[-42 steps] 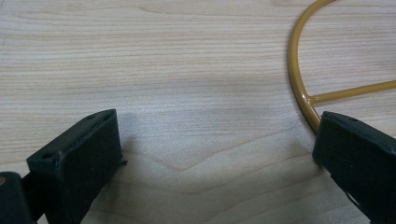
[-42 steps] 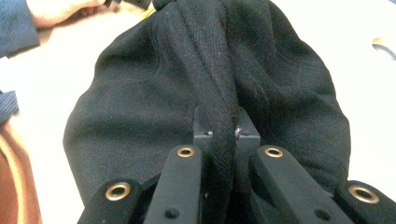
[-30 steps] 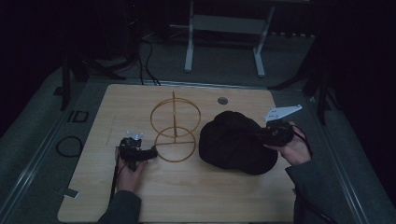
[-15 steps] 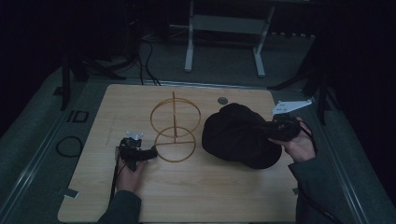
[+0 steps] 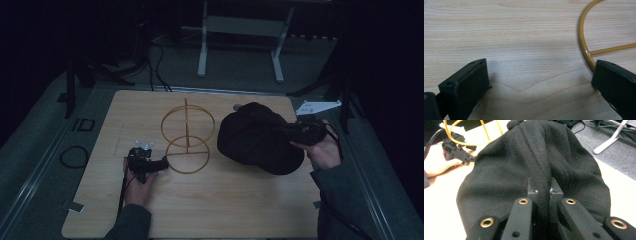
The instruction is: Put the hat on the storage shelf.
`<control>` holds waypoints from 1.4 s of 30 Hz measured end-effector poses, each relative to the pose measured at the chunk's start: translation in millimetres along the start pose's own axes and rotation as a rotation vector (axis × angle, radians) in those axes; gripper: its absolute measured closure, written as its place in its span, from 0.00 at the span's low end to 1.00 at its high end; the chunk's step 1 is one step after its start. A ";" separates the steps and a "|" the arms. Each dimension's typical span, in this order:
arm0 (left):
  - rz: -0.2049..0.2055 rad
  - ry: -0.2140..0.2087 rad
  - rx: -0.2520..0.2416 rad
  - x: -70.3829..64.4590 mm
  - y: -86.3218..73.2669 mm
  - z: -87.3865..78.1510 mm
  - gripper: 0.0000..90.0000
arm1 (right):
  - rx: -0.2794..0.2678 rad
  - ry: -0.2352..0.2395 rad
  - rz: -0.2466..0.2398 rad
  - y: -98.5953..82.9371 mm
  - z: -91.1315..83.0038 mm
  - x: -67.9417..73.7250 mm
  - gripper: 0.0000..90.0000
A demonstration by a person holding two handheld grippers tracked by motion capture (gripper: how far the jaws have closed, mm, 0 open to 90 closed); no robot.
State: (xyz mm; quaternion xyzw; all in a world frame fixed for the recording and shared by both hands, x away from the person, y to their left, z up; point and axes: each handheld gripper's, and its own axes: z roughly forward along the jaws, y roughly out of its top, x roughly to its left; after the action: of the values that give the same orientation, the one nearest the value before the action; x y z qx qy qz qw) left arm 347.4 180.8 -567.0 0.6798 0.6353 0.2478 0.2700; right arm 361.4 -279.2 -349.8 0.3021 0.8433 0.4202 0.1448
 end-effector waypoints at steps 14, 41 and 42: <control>-0.001 -0.001 -0.001 0.0 0.0 0.1 0.01 | -0.040 -0.014 -0.006 16.9 -10.8 -2.8 0.94; 0.002 0.000 0.001 0.1 0.0 -0.1 0.01 | -0.116 -0.004 -0.007 41.8 -22.4 -4.5 0.94; 0.001 0.000 0.001 0.1 0.0 0.0 0.01 | -0.119 -0.003 -0.006 42.9 -22.5 -4.2 0.94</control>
State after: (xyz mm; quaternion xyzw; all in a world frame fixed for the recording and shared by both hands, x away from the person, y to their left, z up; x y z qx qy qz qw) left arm 347.4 181.0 -566.9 0.6804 0.6348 0.2476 0.2697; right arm 370.0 -275.9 -302.1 0.2910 0.8174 0.4689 0.1651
